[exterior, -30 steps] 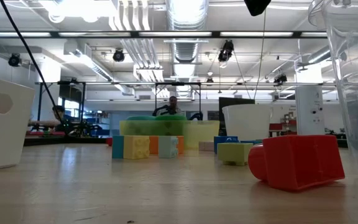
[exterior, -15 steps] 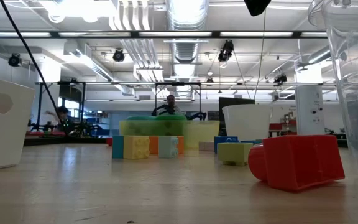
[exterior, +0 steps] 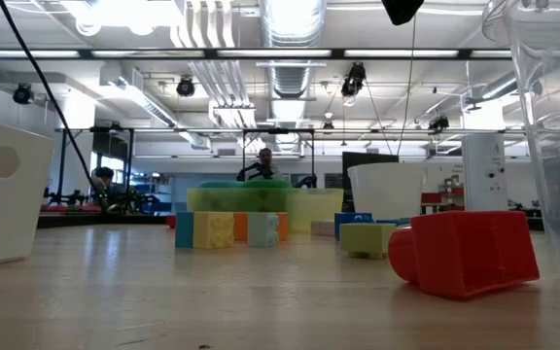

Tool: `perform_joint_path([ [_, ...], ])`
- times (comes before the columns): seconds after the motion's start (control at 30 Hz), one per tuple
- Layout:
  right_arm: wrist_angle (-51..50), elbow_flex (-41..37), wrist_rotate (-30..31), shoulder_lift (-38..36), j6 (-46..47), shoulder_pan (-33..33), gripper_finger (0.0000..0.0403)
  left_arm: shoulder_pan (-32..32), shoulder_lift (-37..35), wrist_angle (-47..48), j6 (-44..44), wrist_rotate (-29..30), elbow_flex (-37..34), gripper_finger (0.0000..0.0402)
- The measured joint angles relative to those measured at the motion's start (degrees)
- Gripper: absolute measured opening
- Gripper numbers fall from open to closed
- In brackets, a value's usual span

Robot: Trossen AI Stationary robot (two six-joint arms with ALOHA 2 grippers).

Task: Pick & Place Toys
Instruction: Put the pink die into the yellow bin

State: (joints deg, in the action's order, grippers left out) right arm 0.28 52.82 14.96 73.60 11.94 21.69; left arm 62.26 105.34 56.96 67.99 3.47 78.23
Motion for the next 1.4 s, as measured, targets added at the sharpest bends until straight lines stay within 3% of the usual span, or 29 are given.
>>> perform_joint_path([
  [0.3, 0.0, 0.0, 0.0, 0.0, 0.0, 0.0, 0.0009, 0.0, -1.7, -0.1, 1.7, 1.4, 0.0, 0.0245],
  [0.53, 0.0, 0.0, 0.0, 0.0, 0.0, 0.0, 0.0009, 0.0, -1.8, -0.4, 1.7, 2.2, 0.0, 0.0135],
  [0.67, 0.0, 0.0, 0.0, 0.0, 0.0, 0.0, 0.0009, 0.0, -1.9, -0.2, 1.7, 2.3, 0.1, 0.0116],
  [0.77, 0.0, 0.0, 0.0, 0.0, 0.0, 0.0, 0.0009, 0.0, -1.8, 0.6, 2.4, 2.1, 0.1, 0.0136],
  [1.17, 0.0, 0.0, 0.0, 0.0, 0.0, 0.0, 0.0009, -0.1, -2.0, 1.7, 3.0, 2.2, -1.6, 0.0281],
  [1.4, 0.0, 0.0, 0.0, 0.0, 0.0, 0.0, 0.0009, -0.1, -2.0, 4.5, 3.2, 2.2, -1.7, 0.0335],
])
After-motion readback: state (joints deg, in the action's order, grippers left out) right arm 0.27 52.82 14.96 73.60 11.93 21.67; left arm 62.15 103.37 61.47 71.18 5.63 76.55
